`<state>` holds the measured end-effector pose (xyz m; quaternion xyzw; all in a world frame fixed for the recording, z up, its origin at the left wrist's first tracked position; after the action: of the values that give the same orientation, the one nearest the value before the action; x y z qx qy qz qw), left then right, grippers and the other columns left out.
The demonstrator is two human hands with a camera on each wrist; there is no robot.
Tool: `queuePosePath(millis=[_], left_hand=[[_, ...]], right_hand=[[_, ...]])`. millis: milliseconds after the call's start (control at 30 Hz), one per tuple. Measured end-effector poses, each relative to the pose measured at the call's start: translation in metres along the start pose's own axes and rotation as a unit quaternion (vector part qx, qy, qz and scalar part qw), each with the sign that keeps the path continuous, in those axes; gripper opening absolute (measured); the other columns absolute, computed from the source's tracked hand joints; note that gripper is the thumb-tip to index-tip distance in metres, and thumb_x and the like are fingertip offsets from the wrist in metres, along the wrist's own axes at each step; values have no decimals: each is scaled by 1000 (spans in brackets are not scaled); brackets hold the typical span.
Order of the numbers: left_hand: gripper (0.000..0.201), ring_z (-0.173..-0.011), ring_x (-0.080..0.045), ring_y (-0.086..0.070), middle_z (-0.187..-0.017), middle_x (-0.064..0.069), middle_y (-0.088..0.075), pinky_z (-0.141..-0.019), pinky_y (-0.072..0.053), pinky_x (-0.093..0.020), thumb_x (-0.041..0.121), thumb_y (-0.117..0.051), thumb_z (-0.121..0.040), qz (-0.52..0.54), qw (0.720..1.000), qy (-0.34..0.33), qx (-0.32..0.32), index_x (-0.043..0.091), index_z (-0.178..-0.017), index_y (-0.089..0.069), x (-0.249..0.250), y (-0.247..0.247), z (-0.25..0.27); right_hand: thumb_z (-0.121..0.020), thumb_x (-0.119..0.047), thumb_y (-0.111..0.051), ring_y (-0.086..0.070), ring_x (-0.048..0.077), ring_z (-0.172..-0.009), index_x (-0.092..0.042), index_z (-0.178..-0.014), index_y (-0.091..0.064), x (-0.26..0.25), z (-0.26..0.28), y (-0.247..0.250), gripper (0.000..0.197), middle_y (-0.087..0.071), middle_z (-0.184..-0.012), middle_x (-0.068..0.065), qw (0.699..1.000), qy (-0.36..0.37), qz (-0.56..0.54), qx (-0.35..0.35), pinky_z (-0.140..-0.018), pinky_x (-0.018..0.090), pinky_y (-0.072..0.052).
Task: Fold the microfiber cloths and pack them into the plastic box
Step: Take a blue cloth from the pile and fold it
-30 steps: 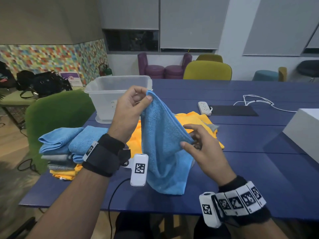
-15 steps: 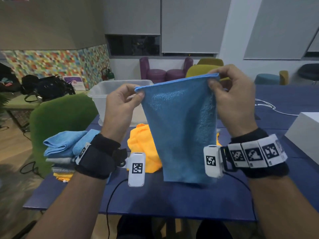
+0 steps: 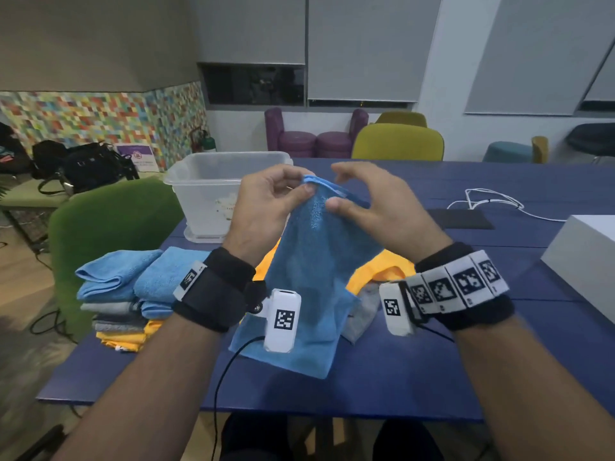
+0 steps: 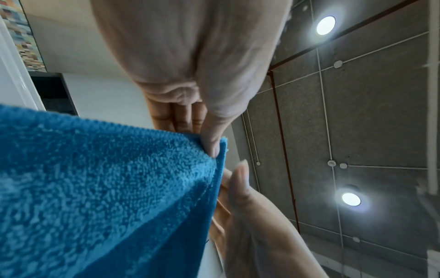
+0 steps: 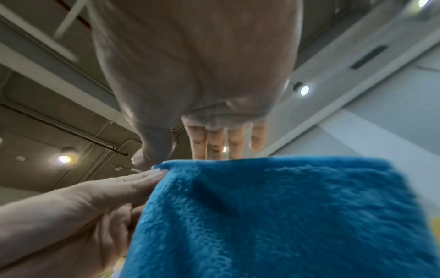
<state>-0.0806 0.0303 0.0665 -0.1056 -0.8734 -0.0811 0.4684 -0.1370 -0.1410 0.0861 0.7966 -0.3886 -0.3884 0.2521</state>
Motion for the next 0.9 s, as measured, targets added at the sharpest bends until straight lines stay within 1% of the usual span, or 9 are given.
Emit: queuePosePath(millis=[67, 167, 333, 467, 533, 600, 733, 800, 900], left_hand=[[15, -90, -18, -71, -103, -22, -75, -86, -58, -32, 3, -73, -92, 6, 1000, 0, -14, 3, -106, -72, 2, -5, 0], [19, -88, -19, -69, -97, -22, -74, -83, -56, -30, 3, -74, -91, 10, 1000, -3, -12, 2, -110, -68, 1, -5, 0], [31, -88, -22, -72, -94, -13, -74, -82, -58, -39, 8, -77, -90, 36, 997, 54, -41, 5, -117, -63, -24, -2, 18], [18, -87, -13, -73, -97, -2, -79, -76, -57, -28, 2, -74, -90, -8, 985, 126, -117, 8, -106, -68, -62, -5, 53], [14, -84, -13, -72, -94, -2, -79, -74, -59, -37, 7, -76, -90, -56, 977, 154, -137, 9, -103, -71, -83, 1, 70], [17, -83, -15, -73, -95, -7, -78, -78, -61, -49, 18, -80, -89, -119, 966, 175, -151, 8, -101, -73, -96, 10, 84], [14, -82, -11, -74, -95, -1, -79, -72, -59, -32, 20, -81, -89, -151, 949, 207, -183, 12, -99, -76, -108, 15, 107], [10, -81, -4, -72, -94, 4, -79, -71, -58, -29, 18, -80, -89, -201, 935, 199, -216, 15, -98, -77, -116, 19, 118], [17, -85, -14, -71, -93, -1, -76, -80, -56, -46, 31, -76, -87, -278, 904, 190, -262, 16, -94, -75, -132, 27, 134]], right_hand=[[-92, -49, -67, -62, 7, -112, -21, -131, -64, -7, -10, -11, 48, -70, -118, -7, 998, 9, -54, -38, -99, 25, -45], [-97, -35, -65, -59, 5, -76, -20, -101, -70, -11, -21, -16, 17, -68, -81, -9, 998, 36, -40, -30, -72, 32, -46], [-98, -32, -57, -57, 18, -72, -21, -88, -62, -9, -23, -4, 16, -63, -72, -3, 998, 26, -30, 48, -69, 43, -49], [-101, -36, -54, -49, 15, -62, -22, -93, -59, -2, -13, 17, 17, -54, -63, -4, 993, 16, -19, 118, -60, 38, -43], [-102, -39, -54, -46, 9, -59, -27, -93, -56, 4, -7, 26, 15, -51, -61, -6, 991, 13, -6, 134, -58, 36, -39], [-102, -41, -53, -46, 13, -59, -29, -93, -55, 13, -2, 32, 15, -52, -62, -3, 989, 10, 0, 146, -58, 38, -41], [-103, -45, -52, -45, 21, -59, -22, -94, -57, 35, 10, 42, 25, -53, -62, 3, 985, -21, -9, 171, -59, 43, -43], [-103, -42, -52, -46, 15, -59, -18, -95, -58, 45, 16, 49, 26, -56, -62, -3, 981, -37, -20, 187, -59, 42, -43], [-103, -38, -54, -48, 0, -56, -17, -95, -60, 56, 27, 56, 24, -57, -61, -22, 977, -60, -26, 202, -56, 26, -34]])
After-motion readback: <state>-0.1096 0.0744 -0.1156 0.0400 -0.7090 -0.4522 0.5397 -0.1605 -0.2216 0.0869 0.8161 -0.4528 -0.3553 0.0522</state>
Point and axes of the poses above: each hand's wrist, its own z-axis away from the middle knuckle, its own y-axis out of the back of the hand, x = y × z, the point moved 7 cm from there along -z, towards the middle knuckle
